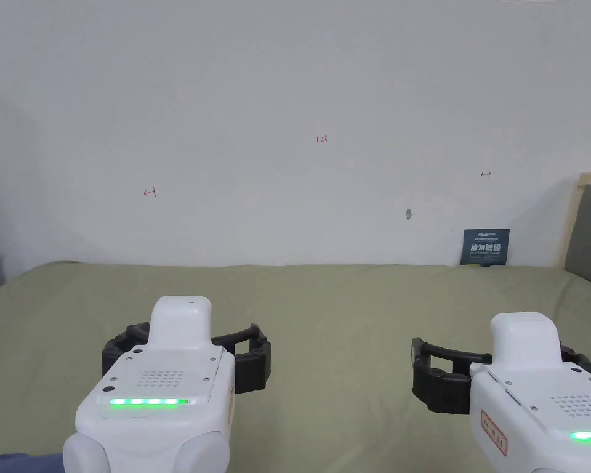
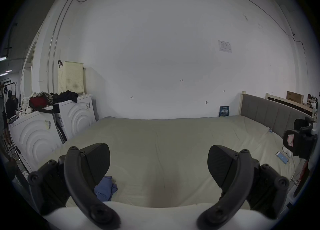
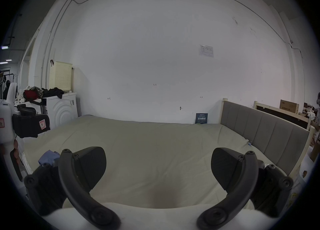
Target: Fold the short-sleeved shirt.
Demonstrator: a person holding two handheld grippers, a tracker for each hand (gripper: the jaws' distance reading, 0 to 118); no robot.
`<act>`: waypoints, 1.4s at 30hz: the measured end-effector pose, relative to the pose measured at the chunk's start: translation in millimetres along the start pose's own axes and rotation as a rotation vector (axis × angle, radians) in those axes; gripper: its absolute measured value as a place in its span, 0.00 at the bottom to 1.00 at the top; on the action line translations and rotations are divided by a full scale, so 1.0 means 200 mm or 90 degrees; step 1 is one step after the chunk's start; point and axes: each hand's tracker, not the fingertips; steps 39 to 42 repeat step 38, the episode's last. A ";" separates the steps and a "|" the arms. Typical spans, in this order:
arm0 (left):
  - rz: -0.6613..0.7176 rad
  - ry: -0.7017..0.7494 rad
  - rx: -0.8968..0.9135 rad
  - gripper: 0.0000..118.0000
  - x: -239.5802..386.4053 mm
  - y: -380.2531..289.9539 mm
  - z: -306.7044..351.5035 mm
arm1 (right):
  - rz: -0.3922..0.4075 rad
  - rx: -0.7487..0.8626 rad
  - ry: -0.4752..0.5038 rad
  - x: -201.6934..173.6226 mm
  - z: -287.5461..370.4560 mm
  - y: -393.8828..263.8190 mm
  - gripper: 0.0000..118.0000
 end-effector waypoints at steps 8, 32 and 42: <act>0.016 -0.006 -0.008 0.97 -0.03 -0.01 0.00 | 0.005 0.000 -0.009 0.02 0.00 0.01 1.00; 0.005 -0.006 -0.020 0.97 -0.05 -0.02 -0.01 | 0.005 -0.005 -0.019 0.05 0.00 0.01 1.00; 0.005 -0.008 -0.020 0.97 -0.04 -0.02 -0.01 | 0.003 -0.004 -0.020 0.05 0.00 0.01 1.00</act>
